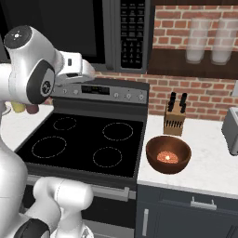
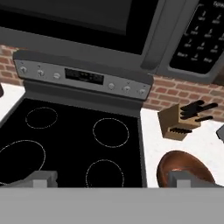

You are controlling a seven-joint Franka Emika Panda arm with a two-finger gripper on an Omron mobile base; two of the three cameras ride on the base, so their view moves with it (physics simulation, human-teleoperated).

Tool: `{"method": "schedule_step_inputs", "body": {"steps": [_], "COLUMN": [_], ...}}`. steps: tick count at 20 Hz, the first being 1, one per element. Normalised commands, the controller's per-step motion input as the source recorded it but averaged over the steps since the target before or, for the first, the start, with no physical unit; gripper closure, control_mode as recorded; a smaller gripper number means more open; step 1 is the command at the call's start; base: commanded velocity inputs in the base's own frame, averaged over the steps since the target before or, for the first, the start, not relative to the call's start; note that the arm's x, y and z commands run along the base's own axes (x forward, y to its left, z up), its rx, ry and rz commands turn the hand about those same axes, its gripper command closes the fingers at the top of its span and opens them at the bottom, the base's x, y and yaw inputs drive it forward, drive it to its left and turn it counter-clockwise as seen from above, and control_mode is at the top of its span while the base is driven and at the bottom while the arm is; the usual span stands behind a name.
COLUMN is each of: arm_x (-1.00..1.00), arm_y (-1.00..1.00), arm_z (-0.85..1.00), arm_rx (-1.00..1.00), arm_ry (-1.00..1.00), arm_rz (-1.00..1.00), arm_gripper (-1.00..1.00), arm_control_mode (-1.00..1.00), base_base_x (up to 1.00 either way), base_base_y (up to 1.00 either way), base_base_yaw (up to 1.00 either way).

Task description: Open the microwave, place the bowl with waffle inside the microwave, then close the microwave door and turn it on.

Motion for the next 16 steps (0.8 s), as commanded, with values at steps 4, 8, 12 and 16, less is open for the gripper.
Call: {"method": "schedule_step_inputs", "body": {"steps": [4, 8, 12, 16], "arm_x": [0.0, 0.02, 0.23, 0.39], "arm_y": [-0.21, -0.17, -0.14, -0.24], "arm_z": [0.57, 0.2, 0.0, 0.0], "arm_rx": [0.0, 0.0, 0.0, 0.02], "arm_ry": [-0.12, -0.15, -0.17, -0.12], "arm_rz": [-0.06, -0.03, -0.04, -0.04], "arm_gripper": [-1.0, -1.0, -1.0, -1.0], "arm_control_mode": [-1.0, -1.0, -1.0, -1.0], "base_base_x": [0.0, 0.0, 0.0, 0.0], "base_base_y": [0.0, 0.0, 0.0, 0.0], "base_base_yaw": [0.0, 0.0, 0.0, 0.0]}}
